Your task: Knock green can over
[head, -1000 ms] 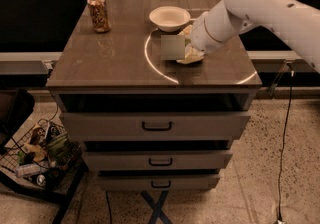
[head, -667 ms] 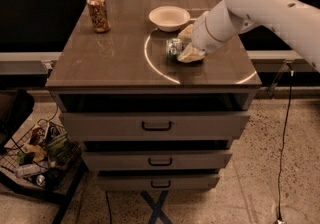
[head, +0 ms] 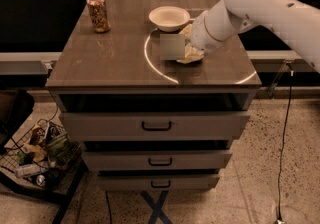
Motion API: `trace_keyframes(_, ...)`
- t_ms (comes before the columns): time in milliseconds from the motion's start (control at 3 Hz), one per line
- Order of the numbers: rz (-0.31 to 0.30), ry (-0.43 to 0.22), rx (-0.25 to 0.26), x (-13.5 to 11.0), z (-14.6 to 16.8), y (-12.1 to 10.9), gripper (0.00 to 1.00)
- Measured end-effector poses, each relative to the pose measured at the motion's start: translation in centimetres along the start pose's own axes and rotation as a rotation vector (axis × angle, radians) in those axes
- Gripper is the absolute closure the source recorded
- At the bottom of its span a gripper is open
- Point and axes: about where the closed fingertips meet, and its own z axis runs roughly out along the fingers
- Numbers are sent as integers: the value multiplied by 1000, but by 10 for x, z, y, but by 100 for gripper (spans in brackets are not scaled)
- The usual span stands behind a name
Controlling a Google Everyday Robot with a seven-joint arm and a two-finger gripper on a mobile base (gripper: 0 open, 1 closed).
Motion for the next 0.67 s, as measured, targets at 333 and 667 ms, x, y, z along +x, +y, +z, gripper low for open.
trace_keyframes(333, -1, 0, -1, 0, 1, 0, 13)
trace_keyframes(667, -1, -1, -4, -1, 1, 1, 0)
